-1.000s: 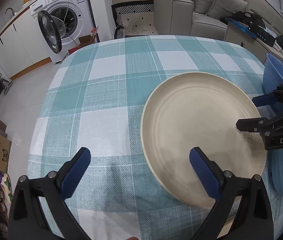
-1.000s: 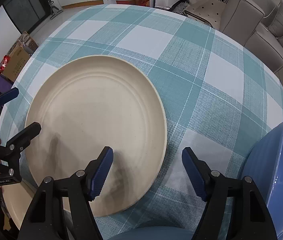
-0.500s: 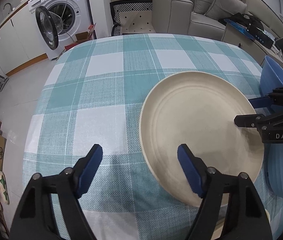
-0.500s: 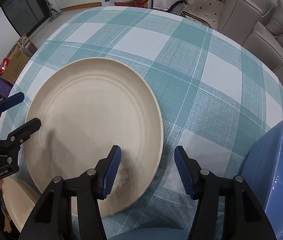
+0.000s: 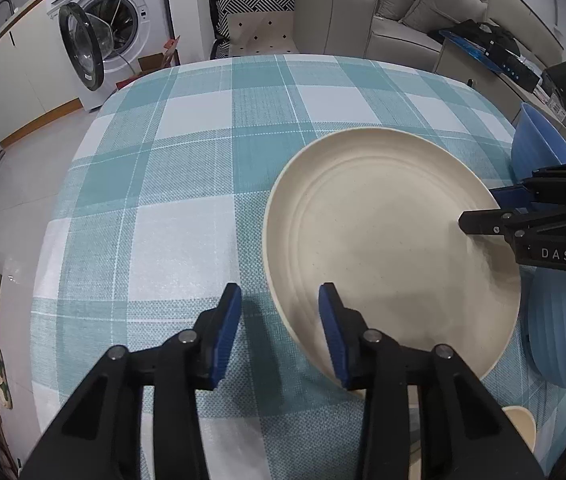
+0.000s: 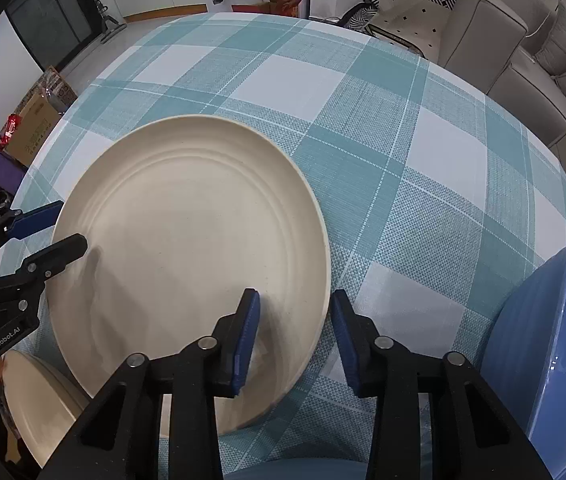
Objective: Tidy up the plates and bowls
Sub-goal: 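Close both grippers on the rim of the smaller cream plate, then lift the smaller cream plate off the table with both grippers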
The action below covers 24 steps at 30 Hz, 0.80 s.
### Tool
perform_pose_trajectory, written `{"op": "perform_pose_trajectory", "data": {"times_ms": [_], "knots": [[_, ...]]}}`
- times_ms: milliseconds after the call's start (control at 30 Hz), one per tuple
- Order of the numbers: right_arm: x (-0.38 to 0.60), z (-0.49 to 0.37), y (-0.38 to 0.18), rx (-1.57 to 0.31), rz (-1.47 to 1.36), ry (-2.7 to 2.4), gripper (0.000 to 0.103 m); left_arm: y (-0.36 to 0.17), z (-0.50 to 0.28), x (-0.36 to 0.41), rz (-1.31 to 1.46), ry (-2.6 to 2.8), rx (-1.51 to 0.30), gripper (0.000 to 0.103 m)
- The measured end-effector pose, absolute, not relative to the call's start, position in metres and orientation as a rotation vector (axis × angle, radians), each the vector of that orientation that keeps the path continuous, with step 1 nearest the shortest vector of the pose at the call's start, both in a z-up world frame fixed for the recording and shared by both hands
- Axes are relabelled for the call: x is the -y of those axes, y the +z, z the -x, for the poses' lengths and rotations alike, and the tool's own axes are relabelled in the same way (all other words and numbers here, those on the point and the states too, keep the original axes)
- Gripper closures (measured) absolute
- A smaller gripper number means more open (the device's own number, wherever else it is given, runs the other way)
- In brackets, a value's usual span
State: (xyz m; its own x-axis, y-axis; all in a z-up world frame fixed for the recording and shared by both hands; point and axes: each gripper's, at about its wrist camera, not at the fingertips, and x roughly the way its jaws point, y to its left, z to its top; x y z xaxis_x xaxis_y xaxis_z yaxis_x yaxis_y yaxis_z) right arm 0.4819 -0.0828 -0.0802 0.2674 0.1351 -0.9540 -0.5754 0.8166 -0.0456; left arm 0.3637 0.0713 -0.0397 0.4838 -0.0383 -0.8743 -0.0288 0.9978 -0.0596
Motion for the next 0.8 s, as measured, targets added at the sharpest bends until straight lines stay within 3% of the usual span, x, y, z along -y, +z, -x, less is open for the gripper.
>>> {"op": "perform_pose_trajectory", "data": {"times_ms": [300,800], "knots": [[0.0822,-0.4815,-0.0785,-1.199,0.451,0.485,0.081,-0.0402,-0.3615,-0.0696,0.072,-0.027,-1.071,0.086],[0.0851,-0.4797,-0.0759,-1.196,0.443,0.470,0.085,-0.0359,-0.3590,-0.0695,0.069,-0.019,-1.062,0.091]]}}
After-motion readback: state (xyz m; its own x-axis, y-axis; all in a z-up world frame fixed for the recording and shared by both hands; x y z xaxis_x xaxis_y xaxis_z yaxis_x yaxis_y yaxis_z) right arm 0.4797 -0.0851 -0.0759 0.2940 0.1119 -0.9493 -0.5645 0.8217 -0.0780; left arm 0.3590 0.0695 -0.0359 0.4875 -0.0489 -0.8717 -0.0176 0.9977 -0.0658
